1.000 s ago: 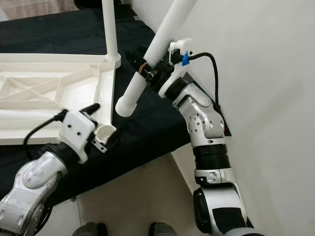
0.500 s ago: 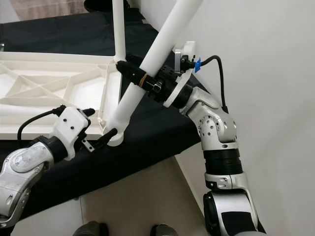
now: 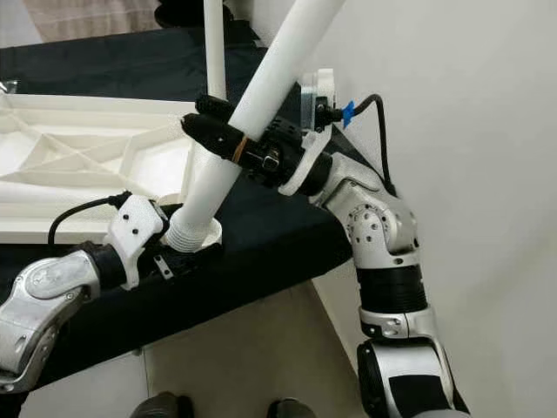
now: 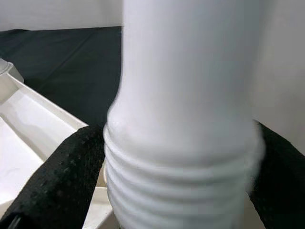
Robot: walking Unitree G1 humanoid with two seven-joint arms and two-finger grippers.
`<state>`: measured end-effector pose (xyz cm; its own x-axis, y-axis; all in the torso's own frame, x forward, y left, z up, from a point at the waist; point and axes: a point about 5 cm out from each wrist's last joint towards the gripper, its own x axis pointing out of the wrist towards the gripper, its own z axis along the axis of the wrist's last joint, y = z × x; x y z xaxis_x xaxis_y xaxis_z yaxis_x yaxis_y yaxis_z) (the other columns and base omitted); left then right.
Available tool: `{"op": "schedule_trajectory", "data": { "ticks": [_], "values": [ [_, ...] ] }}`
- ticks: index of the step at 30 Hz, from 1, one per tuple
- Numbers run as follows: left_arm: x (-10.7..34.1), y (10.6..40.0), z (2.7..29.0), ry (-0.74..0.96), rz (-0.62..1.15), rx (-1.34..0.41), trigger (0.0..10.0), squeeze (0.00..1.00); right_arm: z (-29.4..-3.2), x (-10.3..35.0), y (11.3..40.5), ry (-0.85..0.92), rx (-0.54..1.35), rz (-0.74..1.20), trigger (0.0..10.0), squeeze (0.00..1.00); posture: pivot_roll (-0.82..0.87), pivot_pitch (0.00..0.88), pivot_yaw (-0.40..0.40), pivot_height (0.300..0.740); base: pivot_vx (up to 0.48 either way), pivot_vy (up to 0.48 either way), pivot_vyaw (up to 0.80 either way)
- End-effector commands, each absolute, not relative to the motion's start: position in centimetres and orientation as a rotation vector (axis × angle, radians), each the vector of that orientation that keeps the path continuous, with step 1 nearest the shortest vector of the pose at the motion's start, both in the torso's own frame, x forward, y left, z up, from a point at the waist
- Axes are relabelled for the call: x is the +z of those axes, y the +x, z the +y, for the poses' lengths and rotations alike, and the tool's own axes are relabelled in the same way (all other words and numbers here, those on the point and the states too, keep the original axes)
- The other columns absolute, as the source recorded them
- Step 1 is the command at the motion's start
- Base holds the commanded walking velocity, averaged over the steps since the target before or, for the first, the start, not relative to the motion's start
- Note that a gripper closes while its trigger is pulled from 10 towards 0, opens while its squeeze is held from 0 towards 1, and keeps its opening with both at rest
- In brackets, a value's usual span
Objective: Building children table
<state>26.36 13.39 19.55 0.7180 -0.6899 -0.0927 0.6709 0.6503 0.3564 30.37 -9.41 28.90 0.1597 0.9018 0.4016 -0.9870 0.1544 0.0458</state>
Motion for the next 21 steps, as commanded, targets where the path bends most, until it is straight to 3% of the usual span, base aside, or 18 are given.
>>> {"op": "schedule_trajectory", "data": {
  "ticks": [1, 8, 9, 21],
  "values": [
    [19.3, 26.4, 13.5, 0.416, -0.045, -0.788, 10.0, 0.0, -9.0, 28.9, 29.8, 0.336, 1.423, -0.307, 0.0, 0.0, 0.05, 0.092, -0.051, 0.74, 0.0, 0.0, 0.0],
    [19.1, 26.5, 12.9, 0.401, -0.052, -0.816, 10.0, 0.0, -8.1, 28.7, 28.9, 0.351, 1.469, -0.298, 0.0, 0.0, 0.05, 0.093, -0.044, 0.74, 0.0, 0.0, 0.0],
    [19.1, 26.3, 12.6, 0.397, -0.064, -0.835, 0.0, 0.0, -7.9, 28.6, 28.8, 0.358, 1.472, -0.295, 0.0, 0.0, 0.05, 0.094, -0.045, 0.74, 0.0, 0.0, 0.0],
    [18.6, 26.2, 12.0, 0.404, -0.083, -0.845, 0.0, 0.0, -7.7, 28.9, 28.8, 0.364, 1.449, -0.308, 0.0, 0.0, 0.04, 0.096, -0.044, 0.74, 0.0, 0.0, 0.0]
  ]
}}
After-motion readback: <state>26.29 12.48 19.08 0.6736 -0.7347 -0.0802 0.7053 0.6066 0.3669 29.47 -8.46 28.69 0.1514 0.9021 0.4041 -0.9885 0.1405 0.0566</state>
